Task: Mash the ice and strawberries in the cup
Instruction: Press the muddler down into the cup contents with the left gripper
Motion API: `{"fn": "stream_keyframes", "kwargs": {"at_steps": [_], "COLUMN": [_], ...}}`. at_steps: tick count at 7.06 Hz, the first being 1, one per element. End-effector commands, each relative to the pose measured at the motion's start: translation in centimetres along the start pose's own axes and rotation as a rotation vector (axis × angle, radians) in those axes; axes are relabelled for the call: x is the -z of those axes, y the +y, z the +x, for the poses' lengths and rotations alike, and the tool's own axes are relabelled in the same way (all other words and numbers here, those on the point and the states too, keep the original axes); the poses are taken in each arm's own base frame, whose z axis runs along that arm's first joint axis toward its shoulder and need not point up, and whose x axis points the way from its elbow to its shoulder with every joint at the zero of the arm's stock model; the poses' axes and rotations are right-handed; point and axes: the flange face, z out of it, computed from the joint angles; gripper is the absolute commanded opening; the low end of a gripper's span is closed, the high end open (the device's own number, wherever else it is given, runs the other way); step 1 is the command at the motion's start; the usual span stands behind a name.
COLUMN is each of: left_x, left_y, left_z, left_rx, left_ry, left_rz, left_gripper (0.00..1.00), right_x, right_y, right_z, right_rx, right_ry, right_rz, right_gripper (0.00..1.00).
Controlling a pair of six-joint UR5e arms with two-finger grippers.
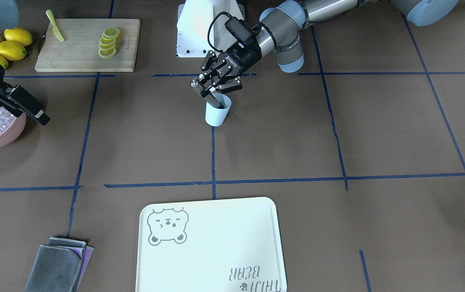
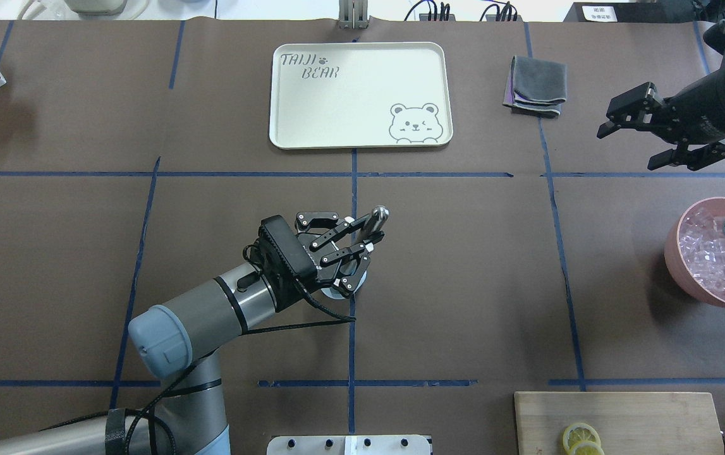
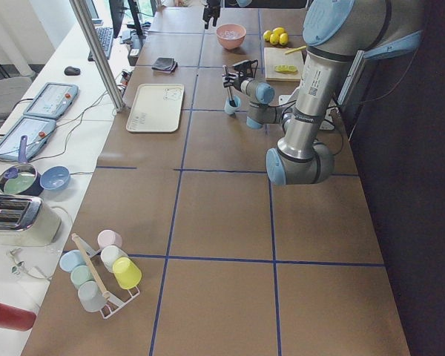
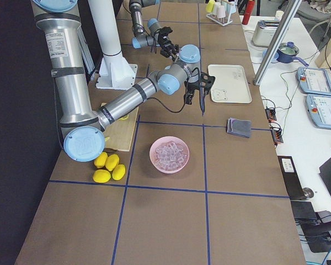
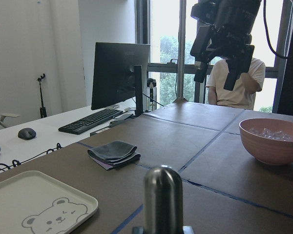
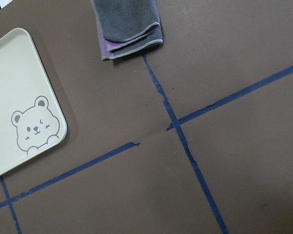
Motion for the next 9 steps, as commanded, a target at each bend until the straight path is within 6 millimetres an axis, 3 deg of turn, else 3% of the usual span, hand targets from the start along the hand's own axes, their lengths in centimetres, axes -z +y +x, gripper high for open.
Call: {"fn": "stream_keyframes", "kwargs": {"at_steps": [1, 3, 4, 6, 7, 8, 9], "left_x": [0.1, 0.8, 0.3, -0.7, -0.3, -1.0, -1.8], "left_y": [0.3, -7.2, -7.9, -9.2, -11.6, -11.9, -11.0], "left_z": [0.6, 0.4, 0.6, -1.1, -1.7, -4.4, -5.5], "left_rx": [0.001, 0.019, 0.013, -0.025, -0.055, -0.113, -0.150], "left_ry": [0.006, 0.009, 0.001, -0.059, -0.097, -0.181, -0.229], "left_rz": [-0.003, 0.088, 0.076, 0.006, -0.053, -0.173, -0.278], "left_gripper": [0.00, 0.00, 0.00, 0.00, 0.00, 0.00, 0.00], "right_x": [-0.1, -0.1, -0.1, -0.1, -0.2, -0.2, -0.2], "right_y": [0.0, 0.0, 0.0, 0.0, 0.0, 0.0, 0.0], "right_z": [0.1, 0.3, 0.4, 0.6, 0.6, 0.6, 0.7], "right_rx": [-0.002, -0.004, -0.007, -0.009, -0.009, -0.009, -0.012], "right_ry": [0.002, 0.003, 0.004, 0.006, 0.006, 0.006, 0.007], "right_rz": [0.000, 0.001, -0.001, 0.000, 0.000, 0.000, 0.000], "right_gripper": [1.00, 1.00, 1.00, 1.00, 1.00, 1.00, 1.00]}}
